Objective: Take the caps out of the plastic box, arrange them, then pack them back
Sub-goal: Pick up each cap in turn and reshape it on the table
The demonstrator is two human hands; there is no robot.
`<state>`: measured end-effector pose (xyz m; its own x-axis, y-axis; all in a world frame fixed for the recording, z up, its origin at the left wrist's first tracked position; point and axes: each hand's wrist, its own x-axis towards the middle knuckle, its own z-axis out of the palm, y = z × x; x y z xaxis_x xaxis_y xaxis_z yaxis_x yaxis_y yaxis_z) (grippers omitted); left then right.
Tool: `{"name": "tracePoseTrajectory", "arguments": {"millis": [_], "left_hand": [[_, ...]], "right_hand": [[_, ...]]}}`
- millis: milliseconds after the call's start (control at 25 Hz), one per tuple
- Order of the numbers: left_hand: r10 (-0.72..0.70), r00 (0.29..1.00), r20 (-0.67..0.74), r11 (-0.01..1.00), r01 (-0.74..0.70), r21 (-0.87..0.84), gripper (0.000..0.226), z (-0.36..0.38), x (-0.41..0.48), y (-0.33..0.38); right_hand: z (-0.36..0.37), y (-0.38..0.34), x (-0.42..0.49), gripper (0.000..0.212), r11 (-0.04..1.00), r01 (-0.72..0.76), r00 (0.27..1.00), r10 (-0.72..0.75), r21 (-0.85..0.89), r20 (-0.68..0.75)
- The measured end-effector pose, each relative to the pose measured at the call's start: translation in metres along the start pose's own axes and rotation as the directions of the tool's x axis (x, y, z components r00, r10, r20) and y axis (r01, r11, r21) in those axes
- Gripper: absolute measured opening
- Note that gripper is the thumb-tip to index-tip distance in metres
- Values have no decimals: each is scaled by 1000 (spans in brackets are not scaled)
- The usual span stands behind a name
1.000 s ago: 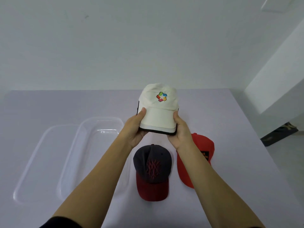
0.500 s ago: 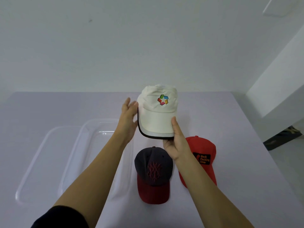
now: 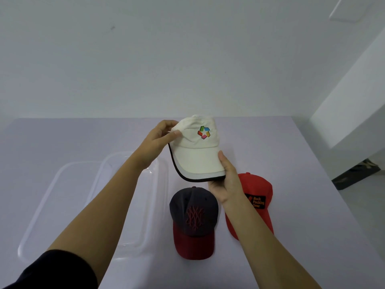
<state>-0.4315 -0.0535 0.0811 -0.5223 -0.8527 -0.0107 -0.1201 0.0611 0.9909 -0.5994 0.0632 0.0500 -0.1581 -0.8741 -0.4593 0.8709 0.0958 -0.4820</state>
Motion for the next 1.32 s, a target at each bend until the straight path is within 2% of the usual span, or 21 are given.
{"name": "tracePoseTrajectory", "arguments": {"millis": [120, 320, 440, 520, 640, 720, 840, 880, 960, 1040, 1120, 1160, 1240, 1320], "left_hand": [[3, 999, 35, 998, -5, 61, 18, -1, -1, 9], [-3, 997, 84, 984, -12, 179, 30, -5, 1, 17], [40, 997, 61, 991, -48, 126, 19, -5, 3, 22], [30, 998, 57, 985, -39, 171, 26, -6, 4, 26], [2, 996, 85, 916, -36, 399, 47, -1, 4, 30], [-51, 997, 63, 872, 13, 490, 55, 2, 6, 33], [-89, 989, 118, 910, 33, 413, 69, -2, 5, 32], [-106, 986, 132, 928, 50, 369, 67, -3, 4, 32], [-121, 986, 111, 940, 78, 331, 48, 0, 2, 34], [-76, 997, -6, 909, 71, 410, 34, 8, 3, 38], [-5, 995, -101, 866, 54, 497, 33, 12, 3, 45], [-1, 996, -92, 858, 49, 512, 33, 11, 4, 46], [-103, 994, 32, 866, 74, 494, 32, 4, 4, 49], [-233, 963, 136, 854, 136, 502, 47, -3, 2, 51]], "right_hand": [[-3, -5, 0, 34, 997, 1, 1000, 0, -73, 8], [-2, -9, -3, 23, 991, 22, 999, -17, -135, 42], [-3, -14, 0, 23, 991, 64, 998, -61, -117, 33], [-5, -15, 1, 26, 989, 56, 998, -53, -137, 20], [-7, -12, 3, 35, 980, 31, 1000, -31, -198, -1], [-7, -10, 2, 34, 974, 33, 999, -36, -223, -7], [-6, -10, 2, 46, 973, 70, 997, -74, -222, -9], [-5, -11, 2, 50, 972, 84, 996, -89, -219, -12], [-3, -13, 2, 52, 967, 108, 993, -116, -229, -18], [-2, -15, 1, 43, 959, 120, 992, -127, -257, -10], [0, -16, -1, 36, 949, 135, 990, -140, -284, 3], [1, -17, -2, 34, 946, 143, 989, -147, -291, 10], [1, -18, -3, 36, 943, 152, 988, -153, -297, 19], [0, -17, -4, 39, 941, 145, 989, -146, -306, 21]]}}
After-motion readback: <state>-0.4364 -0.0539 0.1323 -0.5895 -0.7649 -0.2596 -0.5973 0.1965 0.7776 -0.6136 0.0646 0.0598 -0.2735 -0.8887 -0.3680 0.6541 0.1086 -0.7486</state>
